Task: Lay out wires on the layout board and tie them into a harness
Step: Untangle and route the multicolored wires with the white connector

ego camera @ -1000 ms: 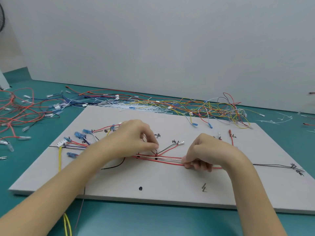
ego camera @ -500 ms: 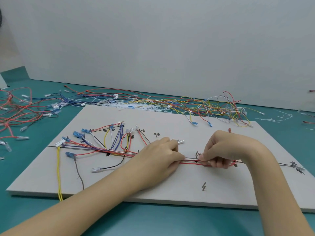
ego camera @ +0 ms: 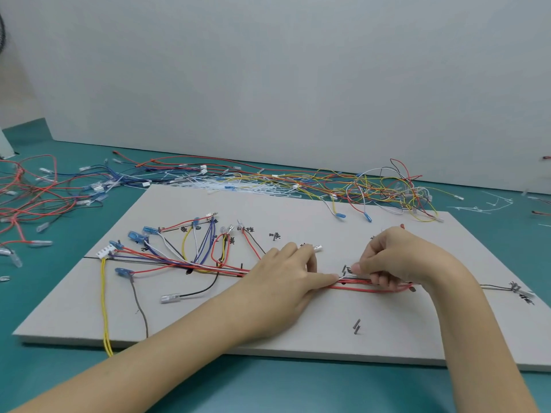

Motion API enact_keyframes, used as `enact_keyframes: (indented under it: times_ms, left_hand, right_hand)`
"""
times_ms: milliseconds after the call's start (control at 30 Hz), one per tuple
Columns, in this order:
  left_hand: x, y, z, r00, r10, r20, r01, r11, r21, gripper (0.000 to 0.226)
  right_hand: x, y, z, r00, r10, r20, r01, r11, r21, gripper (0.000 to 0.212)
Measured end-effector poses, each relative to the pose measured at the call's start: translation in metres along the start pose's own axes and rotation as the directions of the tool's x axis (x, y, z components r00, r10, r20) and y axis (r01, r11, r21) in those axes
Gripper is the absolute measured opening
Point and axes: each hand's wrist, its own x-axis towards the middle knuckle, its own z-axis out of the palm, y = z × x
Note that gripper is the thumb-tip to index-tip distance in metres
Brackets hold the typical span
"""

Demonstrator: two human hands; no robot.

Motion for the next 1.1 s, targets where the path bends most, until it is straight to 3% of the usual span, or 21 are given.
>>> enact_keyframes:
  times_ms: [233,333,633,1100]
  left_hand:
    - [0.006,-0.002,0.002,0.999,-0.015,0.044,0.014,1.0,0.011,0.06]
    - [0.007,-0.003,0.003,0.999,-0.001,0.042,0.001,1.0,0.001,0.064]
    - [0.009,-0.004,0.005,0.999,0.006,0.039,-0.007,1.0,0.008,0.066]
    - [0.009,-0.004,0.005,1.0,0.021,0.021,-0.021,1.0,0.018,0.07]
  right_hand:
    - [0.005,-0.002,0.009,0.983,-0.131,-0.128,0.13,0.991,-0.021,0.016]
    - [0.006,-0.005,0.013,0.967,-0.205,-0.149,0.219,0.972,0.084,0.013]
    - [0.01,-0.007,0.018,0.941,-0.335,-0.034,0.337,0.936,0.097,0.007]
    - [0.016,-0.009,0.021,0.931,-0.364,0.041,0.363,0.931,0.024,0.01]
